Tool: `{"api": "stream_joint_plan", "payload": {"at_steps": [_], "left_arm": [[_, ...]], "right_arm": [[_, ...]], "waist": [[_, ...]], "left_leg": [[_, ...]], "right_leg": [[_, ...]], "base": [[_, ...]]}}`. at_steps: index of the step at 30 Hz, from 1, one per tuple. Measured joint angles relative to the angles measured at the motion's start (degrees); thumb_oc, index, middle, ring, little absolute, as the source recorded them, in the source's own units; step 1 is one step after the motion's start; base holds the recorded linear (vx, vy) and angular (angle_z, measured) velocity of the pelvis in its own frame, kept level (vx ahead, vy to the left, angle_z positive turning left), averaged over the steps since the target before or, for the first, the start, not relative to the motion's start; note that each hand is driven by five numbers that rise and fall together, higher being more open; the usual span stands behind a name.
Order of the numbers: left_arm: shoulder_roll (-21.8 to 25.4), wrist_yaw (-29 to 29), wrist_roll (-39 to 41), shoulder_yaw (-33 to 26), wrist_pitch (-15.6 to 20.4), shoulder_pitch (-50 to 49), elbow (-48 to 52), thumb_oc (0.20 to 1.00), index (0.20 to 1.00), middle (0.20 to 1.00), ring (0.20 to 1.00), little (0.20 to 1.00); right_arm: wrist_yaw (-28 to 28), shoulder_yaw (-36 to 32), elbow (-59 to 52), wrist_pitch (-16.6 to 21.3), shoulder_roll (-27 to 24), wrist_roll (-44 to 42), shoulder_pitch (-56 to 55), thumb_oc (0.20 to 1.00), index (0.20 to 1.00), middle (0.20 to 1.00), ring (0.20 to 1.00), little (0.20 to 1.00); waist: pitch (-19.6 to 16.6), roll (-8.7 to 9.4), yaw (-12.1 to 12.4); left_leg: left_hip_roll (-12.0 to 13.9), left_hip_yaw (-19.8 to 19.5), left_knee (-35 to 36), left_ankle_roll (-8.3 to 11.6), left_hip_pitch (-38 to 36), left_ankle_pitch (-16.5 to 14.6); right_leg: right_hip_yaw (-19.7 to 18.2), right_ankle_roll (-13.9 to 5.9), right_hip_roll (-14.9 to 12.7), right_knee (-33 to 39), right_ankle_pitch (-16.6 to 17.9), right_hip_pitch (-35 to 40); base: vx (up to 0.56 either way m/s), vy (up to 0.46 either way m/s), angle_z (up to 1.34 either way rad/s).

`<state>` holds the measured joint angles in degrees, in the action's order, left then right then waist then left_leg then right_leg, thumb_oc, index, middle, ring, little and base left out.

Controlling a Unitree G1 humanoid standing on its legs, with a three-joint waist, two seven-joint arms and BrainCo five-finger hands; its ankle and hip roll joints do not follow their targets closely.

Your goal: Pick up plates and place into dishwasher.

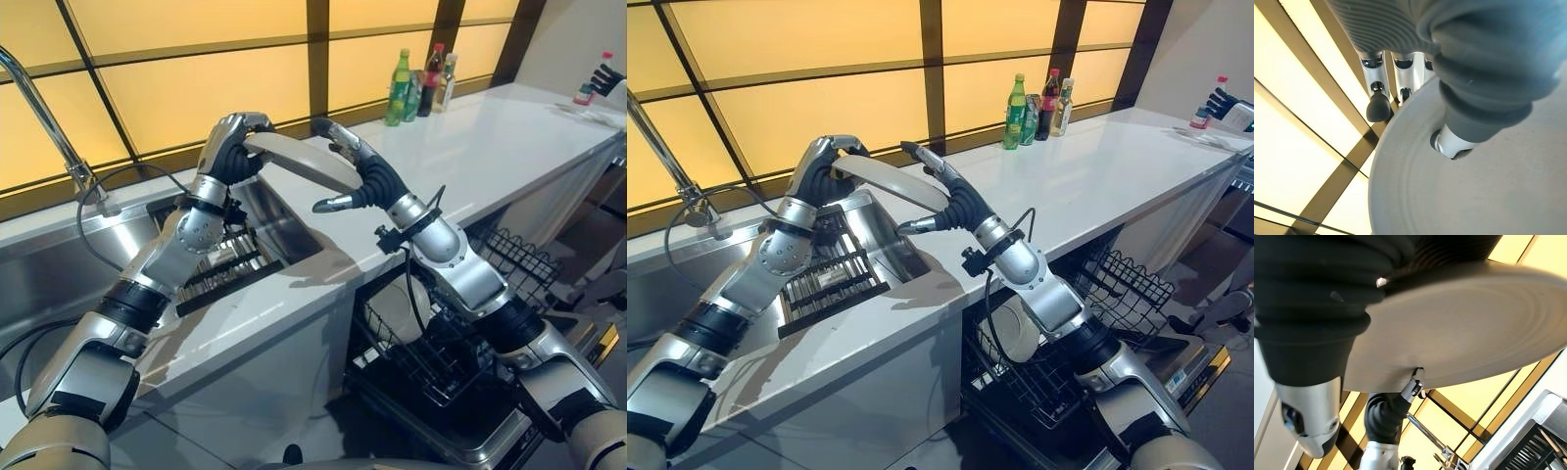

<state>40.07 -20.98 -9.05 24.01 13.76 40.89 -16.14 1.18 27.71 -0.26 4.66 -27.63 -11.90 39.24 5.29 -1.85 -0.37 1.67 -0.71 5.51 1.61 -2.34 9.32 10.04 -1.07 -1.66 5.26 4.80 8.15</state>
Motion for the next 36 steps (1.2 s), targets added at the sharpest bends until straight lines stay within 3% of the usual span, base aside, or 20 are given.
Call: {"api": "stream_joint_plan", "payload": {"at_steps": [3, 4, 5, 16, 17, 18, 20, 21, 22, 28, 36], "left_arm": [[-0.91, 0.08, 1.21, 0.0, -0.67, 0.0, 0.0, 0.2, 0.2, 0.2, 0.2, 0.2], [-1.23, 0.12, 1.45, 0.0, -0.76, 0.0, -0.02, 0.2, 0.2, 0.2, 0.2, 0.2], [-1.43, 0.12, 1.76, -0.01, -1.02, 0.0, -0.03, 0.2, 0.2, 0.2, 0.2, 0.2], [-2.09, 3.3, 2.12, -0.03, -2.29, -1.55, 1.7, 0.2, 0.2, 0.2, 0.2, 0.2], [-2.08, 3.66, 2.29, -0.04, -2.29, -2.12, 2.18, 0.319, 0.319, 0.319, 0.319, 0.319], [-2.08, 4.03, 3.01, -0.04, -2.29, -2.75, 2.58, 0.583, 0.583, 0.583, 0.583, 0.583], [-2.09, 5.08, 3.22, -0.05, -2.29, -3.16, 2.8, 0.711, 0.711, 0.711, 0.711, 0.711], [-2.06, 5.91, 3.31, -0.29, -2.29, -3.24, 3.17, 0.931, 0.931, 0.931, 0.931, 0.931], [-1.98, 6.55, 3.46, -0.59, -2.29, -3.4, 3.92, 1.0, 1.0, 1.0, 1.0, 1.0], [0.01, 11.91, 3.73, -1.05, -0.72, -5.94, 10.63, 1.0, 1.0, 1.0, 1.0, 1.0], [4.97, 15.76, 7.81, -11.94, 2.12, -19.31, 14.85, 1.0, 1.0, 1.0, 1.0, 1.0]], "right_arm": [[0.25, 0.0, 0.78, -0.53, 0.27, 0.03, 0.02, 1.0, 1.0, 1.0, 1.0, 1.0], [0.48, 0.0, 0.92, -0.71, 0.44, 0.12, 0.02, 0.887, 0.887, 0.887, 0.887, 0.887], [0.75, -0.01, 1.06, -0.92, 0.64, 0.47, 0.04, 0.2, 0.2, 0.2, 0.2, 0.2], [7.82, -0.73, 3.82, -1.79, -0.57, 9.09, 0.99, 0.2, 0.2, 0.2, 0.2, 0.2], [7.85, -0.82, 3.82, -1.77, -1.09, 9.56, 0.99, 0.2, 0.2, 0.2, 0.2, 0.2], [7.82, -0.82, 3.82, -1.6, -1.62, 10.06, 0.99, 0.2, 0.2, 0.2, 0.2, 0.2], [7.35, -0.76, 3.81, -1.37, -2.6, 10.82, 0.97, 0.2, 0.2, 0.2, 0.2, 0.2], [7.09, -0.77, 3.81, -1.13, -2.88, 11.21, 0.93, 0.2, 0.2, 0.2, 0.2, 0.2], [7.03, -0.83, 3.81, -1.03, -3.0, 11.25, 0.84, 0.2, 0.2, 0.2, 0.2, 0.2], [6.96, -5.76, 3.82, -0.83, -7.38, 14.26, -4.04, 0.2, 0.2, 0.2, 0.2, 0.2], [7.89, -20.02, 3.61, -0.16, -17.52, 19.5, -19.41, 0.2, 0.2, 0.2, 0.2, 0.2]], "waist": [[-0.52, 0.39, 0.18], [-0.72, 0.54, 0.2], [-0.84, 0.67, 0.21], [-1.37, 1.09, 0.3], [-1.38, 1.08, 0.29], [-1.38, 1.08, 0.18], [-1.38, 1.08, 0.04], [-1.38, 1.08, -0.11], [-1.38, 1.08, -0.21], [-1.38, 1.09, -0.21], [-0.2, 0.77, -0.42]], "left_leg": [[0.01, -0.17, 0.0, -0.02, -0.04, 0.02], [0.01, -0.19, 0.0, -0.05, -0.07, 0.04], [0.01, -0.22, 0.0, -0.15, -0.12, 0.12], [0.0, -0.93, 0.01, -0.12, -0.35, 0.18], [0.01, -0.93, 0.01, -0.12, -0.3, 0.18], [0.01, -0.93, 0.01, -0.12, -0.29, 0.18], [0.02, -0.92, 0.01, -0.11, -0.27, 0.18], [0.01, -0.92, 0.01, -0.11, -0.28, 0.18], [0.02, -0.89, 0.01, -0.12, -0.3, 0.18], [0.04, -0.76, 0.01, -0.12, -0.22, 0.16], [0.58, 1.07, 0.01, 0.26, 0.11, -0.16]], "right_leg": [[0.11, 0.07, 0.04, 0.01, -0.05, 0.13], [0.12, 0.08, 0.05, 0.02, -0.06, 0.17], [0.14, 0.1, 0.06, 0.01, -0.07, 0.24], [0.55, 0.16, 0.15, 0.02, -0.12, 0.68], [0.57, 0.17, 0.16, 0.02, -0.13, 0.64], [0.57, 0.17, 0.17, 0.01, -0.13, 0.62], [0.58, 0.17, 0.16, 0.01, -0.13, 0.61], [0.58, 0.17, 0.16, 0.02, -0.14, 0.6], [0.55, 0.18, 0.16, 0.02, -0.15, 0.59], [0.38, 0.16, 0.15, 0.01, -0.32, 0.41], [-1.61, 0.51, 0.47, 0.19, -0.51, -1.21]], "base": [[0.01, -0.002, 0.01], [0.0, 0.0, 0.0], [0.0, 0.0, 0.0], [0.0, -0.001, 0.0], [0.0, 0.0, 0.0], [0.0, 0.0, 0.0], [0.0, 0.0, 0.0], [0.03, -0.026, -0.01], [0.0, 0.0, 0.0], [0.03, -0.026, -0.01], [0.01, -0.038, -0.13]]}}
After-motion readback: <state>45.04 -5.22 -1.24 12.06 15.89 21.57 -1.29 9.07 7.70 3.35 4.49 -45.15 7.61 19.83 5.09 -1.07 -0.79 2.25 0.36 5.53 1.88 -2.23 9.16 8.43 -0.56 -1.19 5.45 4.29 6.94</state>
